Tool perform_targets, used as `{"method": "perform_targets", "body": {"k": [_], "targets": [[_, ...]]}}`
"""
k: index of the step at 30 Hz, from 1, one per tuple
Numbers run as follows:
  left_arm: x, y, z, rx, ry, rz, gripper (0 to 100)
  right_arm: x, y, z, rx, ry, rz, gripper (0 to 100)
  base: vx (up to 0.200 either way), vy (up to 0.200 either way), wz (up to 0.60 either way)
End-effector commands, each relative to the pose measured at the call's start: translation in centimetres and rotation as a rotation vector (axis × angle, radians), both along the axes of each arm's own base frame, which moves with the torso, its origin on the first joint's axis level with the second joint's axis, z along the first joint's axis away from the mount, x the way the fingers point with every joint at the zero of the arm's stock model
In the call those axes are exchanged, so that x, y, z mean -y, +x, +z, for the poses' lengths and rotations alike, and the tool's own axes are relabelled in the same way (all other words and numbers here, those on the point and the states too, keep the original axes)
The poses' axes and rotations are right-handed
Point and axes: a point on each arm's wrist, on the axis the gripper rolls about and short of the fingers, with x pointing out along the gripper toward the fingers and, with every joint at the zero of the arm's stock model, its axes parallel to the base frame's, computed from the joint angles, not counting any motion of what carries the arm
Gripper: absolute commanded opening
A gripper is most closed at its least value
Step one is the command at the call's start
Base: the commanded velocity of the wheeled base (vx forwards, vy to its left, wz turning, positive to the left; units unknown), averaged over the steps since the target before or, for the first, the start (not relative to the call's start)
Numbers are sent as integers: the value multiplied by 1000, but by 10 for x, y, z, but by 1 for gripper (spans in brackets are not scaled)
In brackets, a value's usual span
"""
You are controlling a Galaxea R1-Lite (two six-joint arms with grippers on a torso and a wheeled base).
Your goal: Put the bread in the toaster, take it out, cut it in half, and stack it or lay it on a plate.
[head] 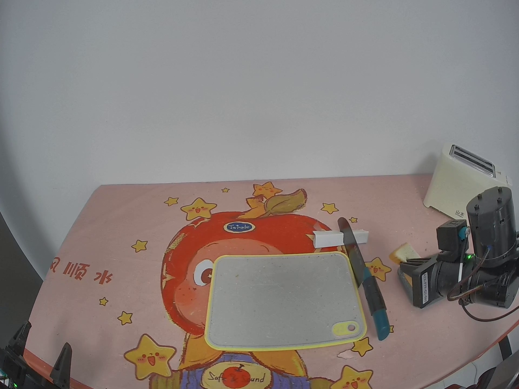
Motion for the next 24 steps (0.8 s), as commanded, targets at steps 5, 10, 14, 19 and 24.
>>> {"method": "perform_targets", "body": {"k": [5, 10, 14, 19, 24], "targets": [[0, 1, -5, -17, 2, 1, 100, -1, 1, -2, -7, -5, 1, 0, 0, 0, 0], [0, 1, -5, -17, 2, 1, 100, -1, 1, -2, -7, -5, 1, 0, -120, 0, 0], [0, 1, -5, -17, 2, -1, 100, -1, 1, -1, -5, -3, 1, 0, -200, 0, 0], [0, 1, -5, -17, 2, 1, 100, -2, 2, -3, -12, -8, -1, 0, -80, 0, 0], [0, 1, -5, -17, 2, -1, 100, 6, 14, -6, -14, -22, -73, 0, 0, 0, 0]]}}
